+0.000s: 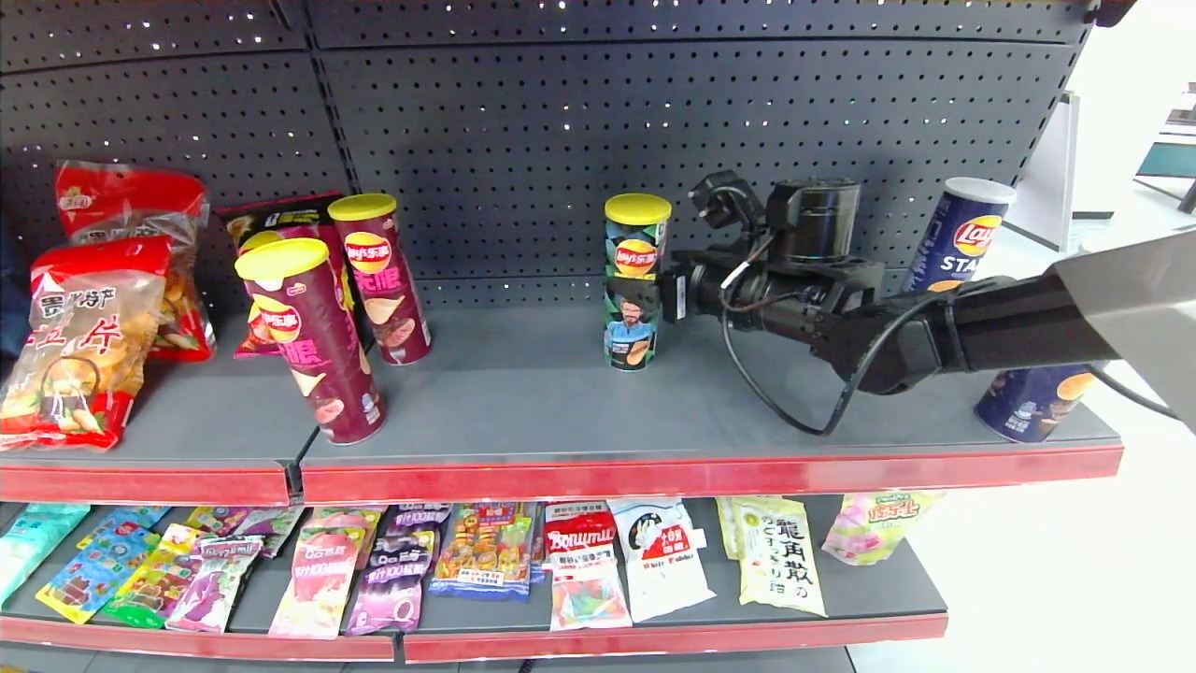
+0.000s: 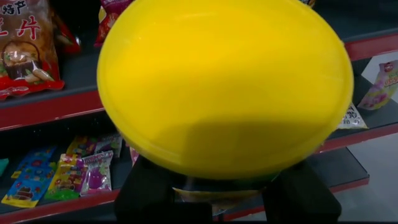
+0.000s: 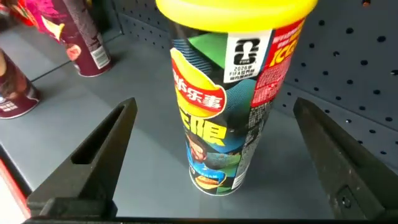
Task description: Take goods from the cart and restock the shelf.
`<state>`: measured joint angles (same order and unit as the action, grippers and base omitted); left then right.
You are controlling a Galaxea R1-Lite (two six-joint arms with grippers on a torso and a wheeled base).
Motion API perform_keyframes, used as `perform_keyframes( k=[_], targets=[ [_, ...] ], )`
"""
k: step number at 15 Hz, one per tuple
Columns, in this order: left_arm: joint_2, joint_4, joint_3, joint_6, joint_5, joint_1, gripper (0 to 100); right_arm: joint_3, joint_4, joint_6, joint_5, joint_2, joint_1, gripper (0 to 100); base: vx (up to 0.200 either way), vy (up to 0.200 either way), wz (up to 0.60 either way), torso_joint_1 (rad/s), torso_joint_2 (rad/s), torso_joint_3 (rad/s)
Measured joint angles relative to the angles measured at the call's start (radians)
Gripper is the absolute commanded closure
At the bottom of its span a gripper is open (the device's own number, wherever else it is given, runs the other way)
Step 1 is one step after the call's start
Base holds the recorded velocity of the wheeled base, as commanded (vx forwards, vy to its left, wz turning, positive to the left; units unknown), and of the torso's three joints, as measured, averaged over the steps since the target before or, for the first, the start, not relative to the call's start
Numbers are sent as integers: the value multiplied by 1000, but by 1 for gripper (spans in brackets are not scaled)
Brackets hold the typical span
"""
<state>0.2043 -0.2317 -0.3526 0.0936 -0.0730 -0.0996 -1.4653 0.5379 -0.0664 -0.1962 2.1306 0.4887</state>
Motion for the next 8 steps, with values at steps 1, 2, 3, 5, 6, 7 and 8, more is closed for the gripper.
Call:
perform_keyframes(
  k=[1,2,3,5,6,7,8],
  targets=[
    [0,0,0,0,0,0,100,-6,-1,0,0,7,0,0,0,0,0,0,0,0],
    [0,0,0,0,0,0,100,-13,-1,0,1,16,0,0,0,0,0,0,0,0],
    [0,0,0,0,0,0,100,-24,-3,0,1,23,0,0,0,0,0,0,0,0],
    [0,0,1,0,0,0,100,-50,-4,0,1,39,1,0,0,0,0,0,0,0],
    [-1,0,1,0,0,0,100,-66,-4,0,1,49,1,0,0,0,0,0,0,0],
    [-1,0,1,0,0,0,100,-77,-4,0,2,56,1,0,0,0,0,0,0,0],
    [-1,0,1,0,0,0,100,-86,-4,0,2,63,1,0,0,0,0,0,0,0]
  ],
)
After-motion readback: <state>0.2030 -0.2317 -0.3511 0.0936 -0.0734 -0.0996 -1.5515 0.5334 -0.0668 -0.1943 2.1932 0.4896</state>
